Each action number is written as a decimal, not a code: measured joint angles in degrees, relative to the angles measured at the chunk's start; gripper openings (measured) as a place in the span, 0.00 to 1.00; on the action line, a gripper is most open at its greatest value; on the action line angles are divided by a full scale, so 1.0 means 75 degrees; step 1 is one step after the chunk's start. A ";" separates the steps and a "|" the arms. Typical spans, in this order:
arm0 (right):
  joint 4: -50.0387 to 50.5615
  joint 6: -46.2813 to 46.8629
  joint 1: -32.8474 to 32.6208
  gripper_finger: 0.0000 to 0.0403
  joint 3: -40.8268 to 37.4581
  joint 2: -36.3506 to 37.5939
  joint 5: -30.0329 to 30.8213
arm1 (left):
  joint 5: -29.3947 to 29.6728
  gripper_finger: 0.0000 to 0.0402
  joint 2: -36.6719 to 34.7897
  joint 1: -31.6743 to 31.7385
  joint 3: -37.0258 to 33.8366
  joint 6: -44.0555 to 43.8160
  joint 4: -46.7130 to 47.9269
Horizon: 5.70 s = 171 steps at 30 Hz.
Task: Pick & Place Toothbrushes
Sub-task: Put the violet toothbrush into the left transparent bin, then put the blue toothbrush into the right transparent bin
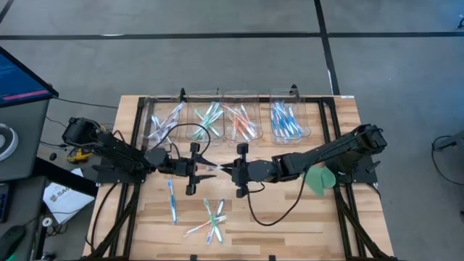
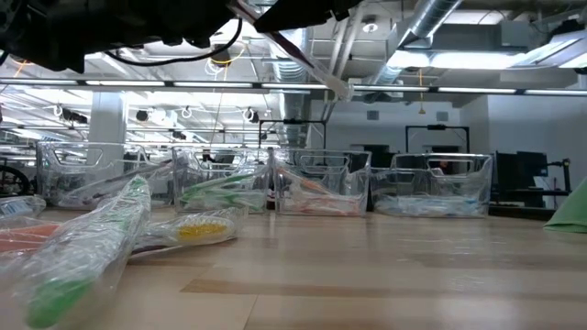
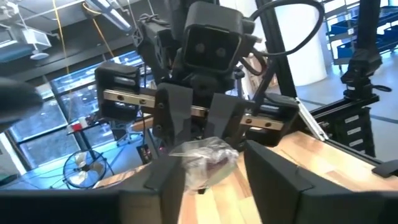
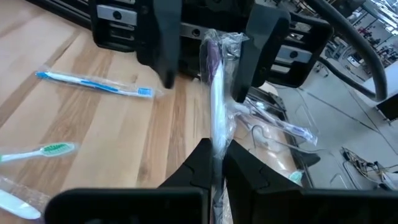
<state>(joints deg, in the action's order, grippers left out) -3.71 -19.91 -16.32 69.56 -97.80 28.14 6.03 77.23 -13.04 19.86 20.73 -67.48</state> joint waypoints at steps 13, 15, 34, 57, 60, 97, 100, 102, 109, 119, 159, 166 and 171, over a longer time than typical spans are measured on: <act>0.0179 0.0049 0.0003 0.17 0.0000 -0.0003 -0.0148 | 0.0550 0.04 -0.0006 0.0012 0.0006 -0.0041 0.0009; 0.0255 0.0033 -0.0010 0.22 0.0000 -0.0003 0.0009 | 0.0625 0.04 -0.0006 0.0011 0.0006 -0.0041 0.0013; 0.6533 0.3946 -0.2029 0.57 0.0003 0.1094 0.3500 | 0.1065 0.04 -0.0003 0.0029 0.0006 -0.0029 0.0146; 1.1808 1.1557 -0.3604 0.57 -0.1228 0.1507 0.3453 | 0.4631 0.04 -0.2667 0.0043 0.2979 0.0208 0.7843; 1.1783 1.1793 -0.3617 0.57 -0.1512 0.1507 0.3457 | 0.5921 0.04 -0.3147 0.0047 0.3335 0.0139 0.9260; 0.9664 1.0432 -0.3357 0.57 -0.2333 0.1504 0.4050 | 1.0144 0.06 -0.7587 0.0087 -0.0447 -0.4857 1.1524; 0.9367 1.0060 -0.3214 0.57 -0.2334 0.1504 0.4048 | 1.0165 0.09 -0.7727 0.0257 -0.0519 -0.5084 1.1427; 0.9169 0.9827 -0.3129 0.57 -0.2334 0.1504 0.4047 | 1.0161 0.11 -0.7732 0.0426 -0.0527 -0.5220 1.1438; 0.8651 0.9373 -0.3045 0.57 -0.2331 0.1504 0.4001 | 0.9891 0.16 -0.7736 0.0986 -0.0527 -0.5478 1.1434; 0.8624 0.9373 -0.3045 0.57 -0.2331 0.1504 0.3995 | 0.9214 0.34 -0.7712 0.1366 -0.0527 -0.5461 1.1440; 0.5699 0.6194 -0.2586 0.57 -0.2328 0.1504 0.3816 | -0.1969 0.40 -0.5409 0.0831 0.0003 -0.4378 0.5318; 0.5517 0.6194 -0.2488 0.57 -0.2328 0.1501 0.3415 | -0.0741 0.39 -0.3951 0.0119 0.0153 -0.4018 0.4628; 0.5521 0.6171 -0.2597 0.57 -0.2328 0.1501 0.3400 | 0.0346 0.39 -0.3411 -0.0899 0.0646 -0.3191 0.4629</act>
<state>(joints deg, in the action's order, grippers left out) 37.69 26.37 -35.79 52.10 -86.54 53.65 8.63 51.65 -19.77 24.70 -3.20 -32.76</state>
